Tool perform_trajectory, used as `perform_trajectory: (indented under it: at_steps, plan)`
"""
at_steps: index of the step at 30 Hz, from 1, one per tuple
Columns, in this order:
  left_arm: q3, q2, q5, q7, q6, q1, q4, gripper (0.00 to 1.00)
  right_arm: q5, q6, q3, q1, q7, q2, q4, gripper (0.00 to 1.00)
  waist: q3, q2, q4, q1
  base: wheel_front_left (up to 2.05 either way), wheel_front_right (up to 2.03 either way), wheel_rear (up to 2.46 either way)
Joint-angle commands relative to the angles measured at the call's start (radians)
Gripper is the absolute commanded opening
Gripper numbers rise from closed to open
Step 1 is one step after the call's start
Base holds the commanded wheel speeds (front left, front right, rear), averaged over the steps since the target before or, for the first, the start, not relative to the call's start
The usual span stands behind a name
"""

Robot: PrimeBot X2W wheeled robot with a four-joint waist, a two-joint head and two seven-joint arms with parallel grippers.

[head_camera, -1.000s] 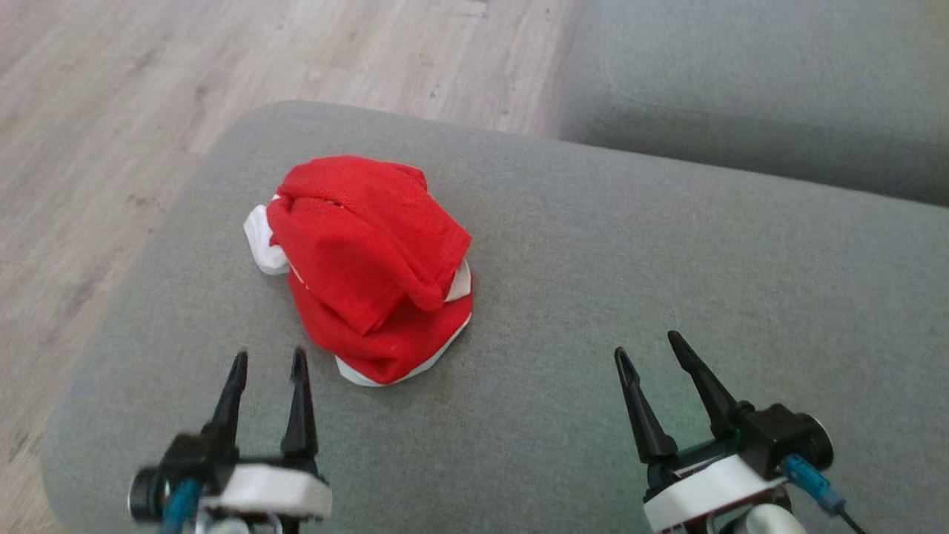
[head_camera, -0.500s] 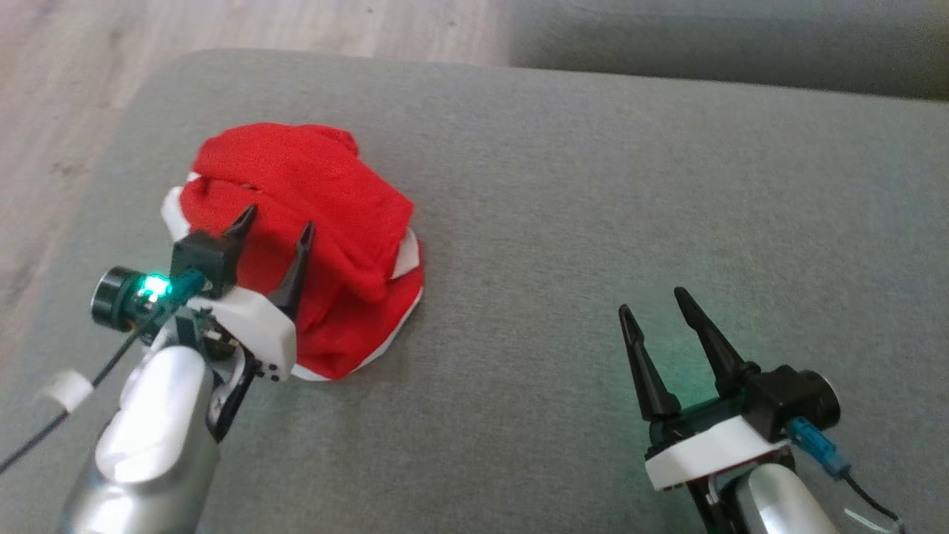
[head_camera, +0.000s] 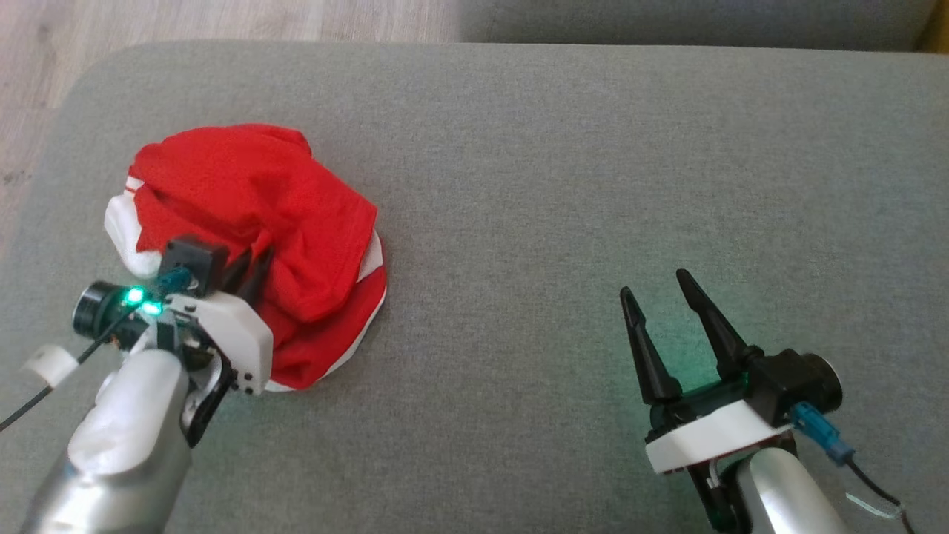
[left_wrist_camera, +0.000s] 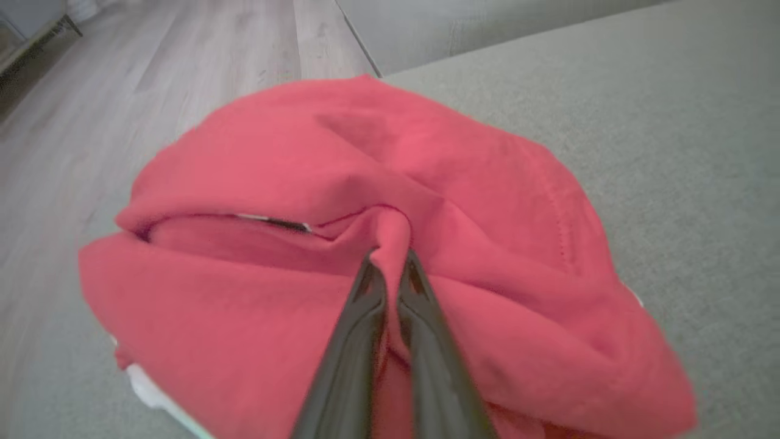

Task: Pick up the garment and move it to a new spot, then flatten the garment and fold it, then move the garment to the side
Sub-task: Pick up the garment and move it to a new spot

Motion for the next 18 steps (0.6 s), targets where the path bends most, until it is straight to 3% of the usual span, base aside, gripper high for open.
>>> perform_trajectory:
  at_steps: [1, 11, 18]
  plan:
    - [0.031, 0.048, -0.004, -0.025, 0.002, -0.064, -0.034, 0.00, 0.008, -0.001, 0.020, -0.032, -0.011, -0.005, -0.027, 1.00, -0.004, 0.0000, -0.001, -0.0001, 0.00, 0.00, 0.00]
    - [0.070, 0.009, -0.011, -0.287, 0.014, -0.142, -0.233, 0.00, 0.016, -0.001, 0.016, -0.018, -0.011, -0.005, -0.015, 1.00, -0.069, 0.0000, -0.011, -0.0001, 0.00, 0.00, 0.00]
    - [0.085, -0.025, -0.046, -0.316, 0.028, -0.155, -0.394, 0.00, 0.033, -0.001, 0.022, -0.007, -0.011, -0.005, -0.017, 1.00, -0.110, 0.0000, -0.056, -0.0001, 0.00, 0.00, 0.00]
